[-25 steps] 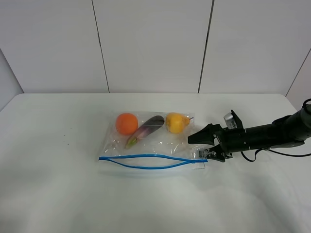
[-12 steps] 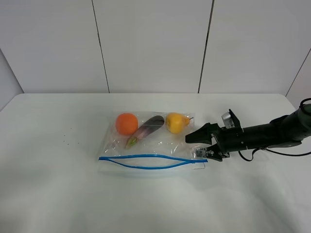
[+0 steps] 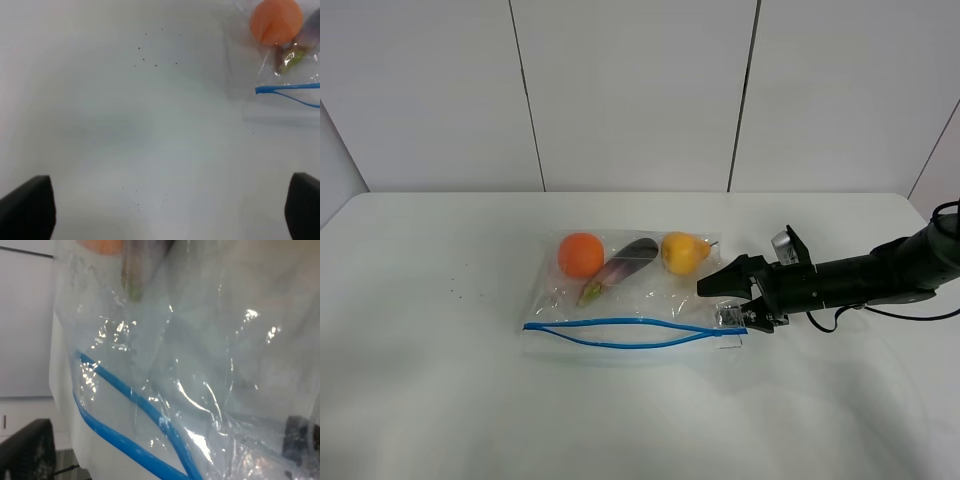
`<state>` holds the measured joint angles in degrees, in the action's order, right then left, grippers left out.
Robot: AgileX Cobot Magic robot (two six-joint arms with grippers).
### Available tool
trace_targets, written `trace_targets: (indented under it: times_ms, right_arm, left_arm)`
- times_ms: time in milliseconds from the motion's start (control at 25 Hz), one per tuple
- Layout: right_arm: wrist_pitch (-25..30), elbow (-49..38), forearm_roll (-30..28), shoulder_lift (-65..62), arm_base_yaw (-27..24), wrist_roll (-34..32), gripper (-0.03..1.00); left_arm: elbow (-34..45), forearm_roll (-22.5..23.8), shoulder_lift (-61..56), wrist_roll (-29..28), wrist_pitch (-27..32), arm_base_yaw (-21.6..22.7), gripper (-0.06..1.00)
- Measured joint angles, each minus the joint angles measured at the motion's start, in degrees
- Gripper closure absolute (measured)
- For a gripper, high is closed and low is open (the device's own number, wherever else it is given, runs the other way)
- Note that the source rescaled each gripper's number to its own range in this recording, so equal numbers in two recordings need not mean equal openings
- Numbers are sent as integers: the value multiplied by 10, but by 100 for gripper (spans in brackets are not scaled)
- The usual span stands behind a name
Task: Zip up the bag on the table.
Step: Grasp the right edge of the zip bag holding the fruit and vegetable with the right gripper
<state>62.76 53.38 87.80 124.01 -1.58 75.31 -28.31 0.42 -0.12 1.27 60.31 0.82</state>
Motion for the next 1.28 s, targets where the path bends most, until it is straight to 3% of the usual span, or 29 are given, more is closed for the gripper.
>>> trace_targets:
  times_ms: [280,440,800,1040,1280]
  right_arm:
    - [0,0,-2,0,0,0,36]
    - [0,0,-5,0,0,0,50]
    - [0,0,-7,0,0,-1,72]
    - [0,0,-7,0,0,-2,76]
    - [1,0,-7,0,0,-6,90]
  left_arm:
    - [0,0,0,0,0,0,-6]
    - [0,0,0,0,0,0,-6]
    - [0,0,0,0,0,0,-6]
    - [0,0,0,0,0,0,-6]
    - [0,0,0,0,0,0,-6]
